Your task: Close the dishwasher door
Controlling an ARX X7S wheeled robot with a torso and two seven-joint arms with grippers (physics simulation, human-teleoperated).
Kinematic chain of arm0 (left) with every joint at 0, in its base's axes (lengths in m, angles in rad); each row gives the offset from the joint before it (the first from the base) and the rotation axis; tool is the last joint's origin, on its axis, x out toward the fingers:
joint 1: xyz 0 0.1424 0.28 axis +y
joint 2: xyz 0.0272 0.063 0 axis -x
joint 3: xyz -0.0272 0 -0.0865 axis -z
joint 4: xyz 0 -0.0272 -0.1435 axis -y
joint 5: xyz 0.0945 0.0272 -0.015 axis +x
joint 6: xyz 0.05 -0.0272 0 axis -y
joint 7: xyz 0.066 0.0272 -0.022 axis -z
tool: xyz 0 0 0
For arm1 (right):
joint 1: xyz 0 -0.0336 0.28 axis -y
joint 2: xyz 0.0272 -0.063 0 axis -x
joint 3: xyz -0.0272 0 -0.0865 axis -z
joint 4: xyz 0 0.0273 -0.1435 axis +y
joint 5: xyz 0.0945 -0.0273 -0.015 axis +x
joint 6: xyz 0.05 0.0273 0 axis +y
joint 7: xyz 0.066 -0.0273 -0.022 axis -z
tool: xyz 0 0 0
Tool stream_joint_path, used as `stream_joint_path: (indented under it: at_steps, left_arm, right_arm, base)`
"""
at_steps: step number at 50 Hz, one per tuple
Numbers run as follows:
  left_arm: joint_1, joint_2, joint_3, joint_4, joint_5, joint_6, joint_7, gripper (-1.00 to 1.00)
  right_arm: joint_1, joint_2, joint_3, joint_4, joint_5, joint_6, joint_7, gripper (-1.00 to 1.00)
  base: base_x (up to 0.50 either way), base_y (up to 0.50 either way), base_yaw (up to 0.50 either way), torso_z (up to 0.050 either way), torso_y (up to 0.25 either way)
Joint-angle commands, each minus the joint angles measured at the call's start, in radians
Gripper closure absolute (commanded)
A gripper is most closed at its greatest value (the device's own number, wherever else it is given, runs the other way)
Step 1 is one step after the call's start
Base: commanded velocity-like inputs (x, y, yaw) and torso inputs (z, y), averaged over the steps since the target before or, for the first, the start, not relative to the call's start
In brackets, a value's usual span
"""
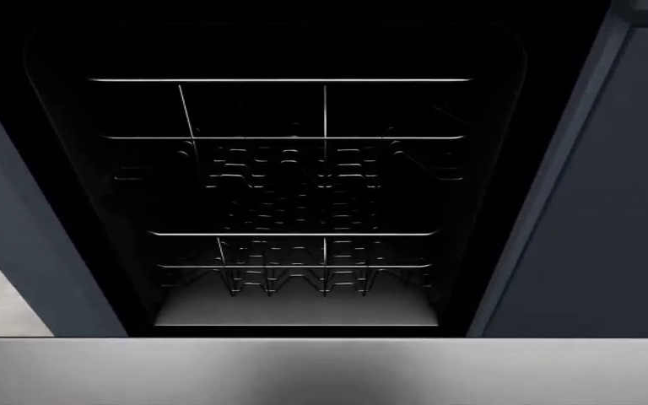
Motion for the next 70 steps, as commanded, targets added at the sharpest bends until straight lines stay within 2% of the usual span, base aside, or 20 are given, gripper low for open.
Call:
stream_joint_path:
  at_steps: [1, 14, 61, 66, 70]
  left_arm:
    - [-0.084, -0.012, 0.200, -0.060, 0.025, -0.041, -0.184, -1.00]
    - [-0.105, -0.013, 0.238, -0.059, 0.000, 0.009, -0.220, -1.00]
    - [-0.202, -0.018, 0.261, -0.056, -0.008, -0.046, -0.269, -1.00]
    - [-0.211, -0.016, 0.263, -0.047, -0.015, -0.056, -0.267, -1.00]
    - [-0.181, -0.023, 0.266, 0.062, -0.023, -0.125, -0.268, -1.00]
  right_arm:
    - [0.055, 0.002, -0.011, 0.005, -0.011, 0.018, 0.009, -1.00]
    - [0.085, 0.001, -0.003, 0.005, -0.009, 0.028, 0.008, -1.00]
    - [0.209, -0.012, -0.072, -0.006, -0.013, 0.087, 0.035, -1.00]
    - [0.185, -0.004, -0.082, -0.109, -0.019, 0.151, 0.047, -1.00]
    - [0.161, 0.003, -0.089, -0.200, -0.017, 0.209, 0.050, -1.00]
  base:
    - [0.00, 0.00, 0.00, 0.000, 0.000]
    - [0.00, 0.00, 0.00, 0.000, 0.001]
    - [0.00, 0.00, 0.00, 0.000, 0.004]
    - [0.00, 0.00, 0.00, 0.000, 0.004]
    - [0.00, 0.00, 0.00, 0.000, 0.005]
